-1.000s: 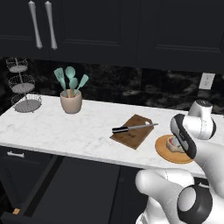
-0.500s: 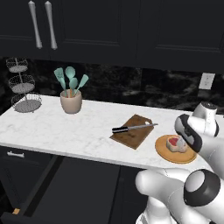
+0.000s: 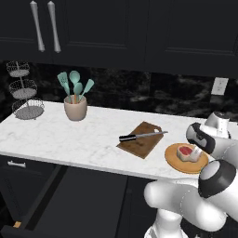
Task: Pick up the knife from the drawer and place it on the cutting board. Then place the meat from the plate to the cutting board.
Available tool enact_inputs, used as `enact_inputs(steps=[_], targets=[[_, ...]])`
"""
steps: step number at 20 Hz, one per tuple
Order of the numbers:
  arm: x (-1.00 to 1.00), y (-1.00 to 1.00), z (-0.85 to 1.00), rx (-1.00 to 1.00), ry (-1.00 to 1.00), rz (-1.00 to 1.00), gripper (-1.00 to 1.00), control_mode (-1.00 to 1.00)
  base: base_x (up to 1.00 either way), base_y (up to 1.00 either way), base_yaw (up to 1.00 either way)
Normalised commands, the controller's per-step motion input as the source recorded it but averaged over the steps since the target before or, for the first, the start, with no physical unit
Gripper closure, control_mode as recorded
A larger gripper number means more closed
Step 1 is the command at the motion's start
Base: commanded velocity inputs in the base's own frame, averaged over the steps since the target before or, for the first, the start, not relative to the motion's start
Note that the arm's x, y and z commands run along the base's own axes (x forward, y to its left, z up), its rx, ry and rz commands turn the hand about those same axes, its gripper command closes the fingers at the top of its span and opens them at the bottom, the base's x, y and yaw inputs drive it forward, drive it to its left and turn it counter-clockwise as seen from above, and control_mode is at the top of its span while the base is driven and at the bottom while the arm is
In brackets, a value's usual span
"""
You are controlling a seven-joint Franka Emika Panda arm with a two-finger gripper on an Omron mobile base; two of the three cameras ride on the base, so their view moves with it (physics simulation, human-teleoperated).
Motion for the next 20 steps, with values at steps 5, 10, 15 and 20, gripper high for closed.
enact_inputs(steps=[5,10,15,20], targets=[[0.35,-0.04,-0.32,0.01,0.01,0.12,-1.0,-1.0,0.0,0.0,0.0],[0.33,0.0,-0.4,0.0,0.0,0.13,-1.0,-1.0,0.0,0.0,0.0],[0.04,0.0,-0.51,0.0,0.0,0.12,1.0,-1.0,0.0,0.0,0.0],[-0.05,0.05,-0.32,0.0,0.0,0.07,1.0,-1.0,0.0,0.0,0.0]])
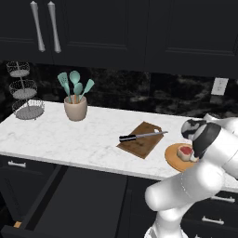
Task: Pick up the knife from the drawer and place it on the cutting board. Then place the meat from the plate to the cutting board.
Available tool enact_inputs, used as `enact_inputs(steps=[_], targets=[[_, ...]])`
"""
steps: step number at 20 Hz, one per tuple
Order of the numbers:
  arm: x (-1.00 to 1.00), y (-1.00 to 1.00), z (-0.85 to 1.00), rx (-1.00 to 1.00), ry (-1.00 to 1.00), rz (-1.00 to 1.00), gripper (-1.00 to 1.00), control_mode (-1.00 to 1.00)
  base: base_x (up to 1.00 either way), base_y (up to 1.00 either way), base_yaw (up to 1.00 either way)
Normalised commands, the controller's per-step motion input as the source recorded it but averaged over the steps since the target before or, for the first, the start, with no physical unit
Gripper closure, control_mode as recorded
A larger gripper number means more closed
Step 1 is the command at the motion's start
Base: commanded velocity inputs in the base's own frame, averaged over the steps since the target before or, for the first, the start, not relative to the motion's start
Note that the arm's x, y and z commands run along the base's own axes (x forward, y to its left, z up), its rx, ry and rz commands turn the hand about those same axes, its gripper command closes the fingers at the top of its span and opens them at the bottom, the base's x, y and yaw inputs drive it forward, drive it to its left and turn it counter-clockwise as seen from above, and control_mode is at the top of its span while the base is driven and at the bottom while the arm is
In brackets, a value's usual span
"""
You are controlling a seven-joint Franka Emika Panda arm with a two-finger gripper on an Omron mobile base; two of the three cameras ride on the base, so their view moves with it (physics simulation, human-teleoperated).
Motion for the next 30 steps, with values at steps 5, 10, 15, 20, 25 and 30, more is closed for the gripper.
enact_inputs(steps=[5,10,15,20,25,30], targets=[[-0.44,0.11,0.0,0.0,-0.1,0.01,1.0,-1.0,0.0,0.0,0.0],[-0.22,0.25,0.53,0.01,-0.27,0.05,1.0,-1.0,0.0,0.0,0.0],[0.09,0.51,0.63,0.0,-0.22,0.06,1.0,-1.0,0.0,0.0,0.0],[0.33,0.74,0.24,0.0,-0.02,0.09,1.0,-1.0,0.0,0.0,0.0],[0.69,0.77,0.2,0.0,0.05,0.1,1.0,-1.0,0.0,0.0,0.0],[0.7,0.62,0.13,0.0,0.14,0.11,1.0,-1.0,0.0,0.0,0.0]])
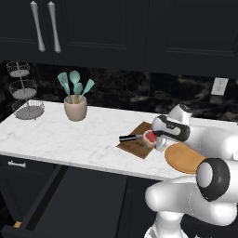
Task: Pick up the knife from the drawer and place it on the cutting board. Then place the meat from the plate to the cutting board.
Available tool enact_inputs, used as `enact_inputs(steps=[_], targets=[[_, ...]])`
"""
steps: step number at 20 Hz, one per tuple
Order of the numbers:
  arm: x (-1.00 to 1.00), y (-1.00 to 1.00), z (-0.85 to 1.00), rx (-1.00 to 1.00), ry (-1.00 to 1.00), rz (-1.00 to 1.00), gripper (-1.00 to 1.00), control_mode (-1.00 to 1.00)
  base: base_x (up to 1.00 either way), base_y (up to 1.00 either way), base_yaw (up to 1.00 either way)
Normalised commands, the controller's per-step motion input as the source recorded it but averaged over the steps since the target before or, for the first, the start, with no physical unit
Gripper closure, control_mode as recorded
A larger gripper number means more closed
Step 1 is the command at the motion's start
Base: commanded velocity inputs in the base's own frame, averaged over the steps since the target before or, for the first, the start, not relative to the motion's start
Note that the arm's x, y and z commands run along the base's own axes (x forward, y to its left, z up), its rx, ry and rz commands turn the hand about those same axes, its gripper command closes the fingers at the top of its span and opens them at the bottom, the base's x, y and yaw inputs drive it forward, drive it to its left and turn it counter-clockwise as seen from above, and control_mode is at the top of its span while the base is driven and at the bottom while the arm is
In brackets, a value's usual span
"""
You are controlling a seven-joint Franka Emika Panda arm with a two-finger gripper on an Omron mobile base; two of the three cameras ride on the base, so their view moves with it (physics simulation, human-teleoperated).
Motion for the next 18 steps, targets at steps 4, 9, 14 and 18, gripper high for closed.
enact_inputs(steps=[4,9,14,18], targets=[[0.52,0.45,0.0,-0.02,0.2,0.09,1.0,-1.0,0.0,0.0,0.0],[0.31,0.06,-0.15,0.0,0.01,0.01,1.0,-1.0,0.0,0.0,0.0],[0.32,0.0,-0.39,0.0,-0.03,0.0,1.0,-1.0,0.0,0.0,0.0],[0.31,0.0,-0.48,0.0,-0.01,0.0,1.0,-1.0,0.0,0.0,0.0]])
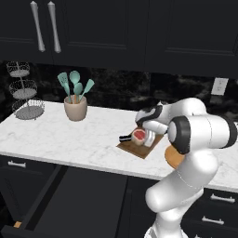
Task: Pick up the knife from the drawer and place it on the cutting board. Then place the meat from the plate to the cutting board.
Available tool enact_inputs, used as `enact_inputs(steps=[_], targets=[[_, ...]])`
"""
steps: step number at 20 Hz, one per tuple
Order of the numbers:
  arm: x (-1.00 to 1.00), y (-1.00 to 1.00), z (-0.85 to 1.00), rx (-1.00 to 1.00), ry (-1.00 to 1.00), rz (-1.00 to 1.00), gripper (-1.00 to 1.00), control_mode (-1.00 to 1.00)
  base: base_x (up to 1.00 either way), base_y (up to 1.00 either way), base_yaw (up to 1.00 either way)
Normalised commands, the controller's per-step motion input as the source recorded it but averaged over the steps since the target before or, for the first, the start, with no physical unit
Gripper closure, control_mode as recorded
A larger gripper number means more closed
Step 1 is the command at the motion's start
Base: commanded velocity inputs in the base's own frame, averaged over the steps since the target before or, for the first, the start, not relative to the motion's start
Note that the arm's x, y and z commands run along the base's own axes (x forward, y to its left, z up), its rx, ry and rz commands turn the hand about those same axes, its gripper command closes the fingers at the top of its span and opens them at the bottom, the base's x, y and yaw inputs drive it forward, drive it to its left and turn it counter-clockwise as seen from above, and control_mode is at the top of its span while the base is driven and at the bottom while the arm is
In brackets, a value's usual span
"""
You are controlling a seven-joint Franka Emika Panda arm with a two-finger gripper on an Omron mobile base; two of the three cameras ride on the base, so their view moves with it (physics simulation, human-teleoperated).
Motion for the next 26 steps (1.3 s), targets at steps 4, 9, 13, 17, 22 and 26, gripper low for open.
enact_inputs(steps=[4,9,13,17,22,26], targets=[[0.07,0.0,-0.12,0.0,-0.01,0.0,-1.0,-1.0,0.0,0.0,0.0],[0.0,0.0,0.08,0.0,-0.01,-0.03,-1.0,-1.0,0.0,0.0,0.0],[0.0,0.0,0.07,0.0,-0.01,-0.05,-1.0,-1.0,0.0,0.0,0.0],[0.0,0.0,0.02,0.0,-0.02,-0.04,-1.0,-1.0,0.0,0.0,0.0],[-0.59,-0.01,0.42,0.0,-0.13,0.0,-1.0,-1.0,0.0,0.0,0.0],[-0.8,-0.06,0.46,0.0,-0.24,-0.01,-1.0,-1.0,0.0,0.0,0.0]])
